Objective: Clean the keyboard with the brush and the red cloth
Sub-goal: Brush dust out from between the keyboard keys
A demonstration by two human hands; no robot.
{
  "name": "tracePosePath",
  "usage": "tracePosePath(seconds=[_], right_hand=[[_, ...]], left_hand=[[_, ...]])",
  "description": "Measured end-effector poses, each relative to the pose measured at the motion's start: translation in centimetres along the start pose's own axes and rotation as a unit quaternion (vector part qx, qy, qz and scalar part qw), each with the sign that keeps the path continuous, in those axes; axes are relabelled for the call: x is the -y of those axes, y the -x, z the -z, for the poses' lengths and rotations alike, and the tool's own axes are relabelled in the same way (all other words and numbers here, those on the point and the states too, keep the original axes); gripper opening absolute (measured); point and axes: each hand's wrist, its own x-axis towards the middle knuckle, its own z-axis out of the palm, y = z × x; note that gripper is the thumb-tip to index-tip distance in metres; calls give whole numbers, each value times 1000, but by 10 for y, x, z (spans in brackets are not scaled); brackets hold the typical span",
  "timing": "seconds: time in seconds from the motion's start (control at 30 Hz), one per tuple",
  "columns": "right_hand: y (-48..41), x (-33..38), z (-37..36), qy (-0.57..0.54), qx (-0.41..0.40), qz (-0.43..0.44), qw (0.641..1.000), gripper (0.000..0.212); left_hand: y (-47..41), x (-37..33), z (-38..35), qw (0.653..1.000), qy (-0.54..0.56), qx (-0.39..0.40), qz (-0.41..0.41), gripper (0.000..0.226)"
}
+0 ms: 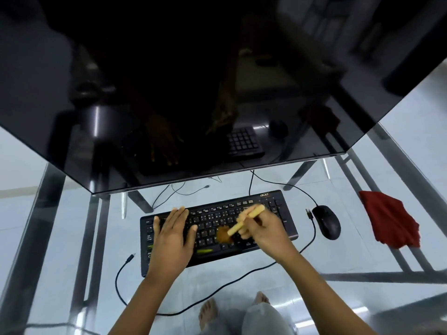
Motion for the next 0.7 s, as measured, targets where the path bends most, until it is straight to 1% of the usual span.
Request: tracePosePath(seconds=[0.03, 0.1, 0.13, 0.17, 0.2, 0.23, 0.27, 0.3, 0.37, 0.4, 0.43, 0.5, 0.53, 0.57, 0.6, 0.63, 0.67, 0.7], right_hand=[[2, -1, -3, 13, 10, 4, 1000, 9], [5, -1, -5, 22, -54, 37, 998, 9], [7, 1, -3, 16, -76, 45, 996, 10], [7, 2, -2, -3, -76, 42, 996, 11], [7, 4, -1, 9, -43, 38, 998, 12], [7, 5, -3, 22, 14, 30, 999, 13], [9, 6, -6, 74, 48, 28, 996, 13], [10, 5, -8, 94, 48, 33, 994, 14], [11, 5, -12, 117, -54, 87, 988, 22], [11, 5, -11, 101, -89, 92, 987, 22], [9, 5, -11, 56, -98, 81, 990, 18], [6, 8, -14, 29, -28, 47, 998, 13], [6, 11, -18, 69, -14, 48, 996, 14], [4, 11, -22, 79, -32, 61, 994, 16], [3, 13, -25, 97, -79, 83, 989, 19], [1, 17, -26, 86, -118, 95, 985, 21], [-1, 23, -28, 64, -115, 89, 987, 20], [-4, 26, -30, 22, -84, 71, 994, 16]], left_hand=[[3, 6, 2, 1000, 12, -25, 14, 59], [7, 15, 7, 996, 39, -68, 42, 47], [8, 19, 9, 993, 57, -85, 56, 42], [8, 22, 11, 990, 75, -99, 74, 40], [9, 25, 14, 985, 94, -111, 95, 40], [11, 29, 17, 980, 110, -121, 116, 40], [15, 36, 20, 974, 125, -130, 135, 41], [19, 42, 22, 969, 139, -135, 151, 42], [27, 53, 26, 960, 170, -129, 180, 47], [29, 56, 27, 957, 182, -120, 189, 50], [31, 57, 26, 956, 190, -109, 194, 52], [38, 60, 20, 961, 181, -92, 188, 51], [44, 62, 18, 967, 162, -90, 175, 49], [49, 65, 15, 974, 137, -88, 156, 47], [54, 68, 13, 980, 115, -85, 139, 49], [55, 69, 12, 983, 103, -82, 127, 53], [53, 68, 12, 985, 101, -77, 120, 56], [50, 65, 12, 986, 103, -71, 113, 58]])
